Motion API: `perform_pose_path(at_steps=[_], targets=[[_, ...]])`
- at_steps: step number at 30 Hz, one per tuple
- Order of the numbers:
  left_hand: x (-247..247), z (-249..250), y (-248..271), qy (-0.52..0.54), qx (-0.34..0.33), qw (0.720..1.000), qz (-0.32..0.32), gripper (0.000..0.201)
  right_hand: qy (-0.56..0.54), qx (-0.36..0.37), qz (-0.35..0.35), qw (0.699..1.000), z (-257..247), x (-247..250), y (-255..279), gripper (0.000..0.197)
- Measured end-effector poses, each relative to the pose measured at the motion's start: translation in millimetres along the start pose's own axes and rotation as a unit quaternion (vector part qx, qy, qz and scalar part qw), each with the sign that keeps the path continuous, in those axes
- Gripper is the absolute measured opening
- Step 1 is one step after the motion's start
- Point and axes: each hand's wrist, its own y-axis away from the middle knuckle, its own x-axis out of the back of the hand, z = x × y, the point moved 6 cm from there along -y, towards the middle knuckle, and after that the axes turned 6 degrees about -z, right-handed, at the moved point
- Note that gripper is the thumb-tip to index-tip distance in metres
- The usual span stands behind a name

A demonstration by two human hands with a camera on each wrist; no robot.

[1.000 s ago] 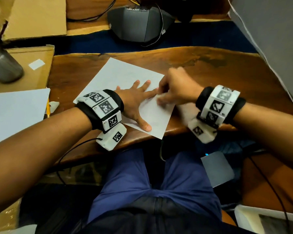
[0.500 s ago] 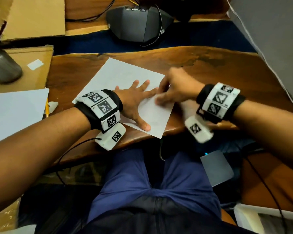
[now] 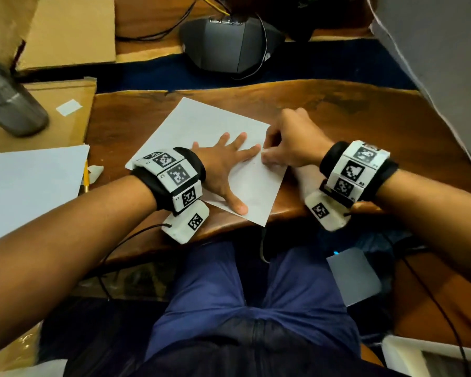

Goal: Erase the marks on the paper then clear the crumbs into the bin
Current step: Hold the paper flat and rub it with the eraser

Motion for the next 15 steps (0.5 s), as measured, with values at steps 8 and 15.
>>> perform_pose_path(at_steps=[8, 15], targets=[[1.0, -0.3, 0.0, -0.004, 0.004, 1.0, -0.005, 0.137, 0.037, 0.028, -0.044, 0.998, -5.8, 5.2, 0.0, 0.012], [13.7, -4.7, -4.8, 0.006, 0.002, 1.0, 0.03, 0.118, 0.043, -0.034, -0.025, 0.998, 20.2, 18.2, -28.2, 0.013]])
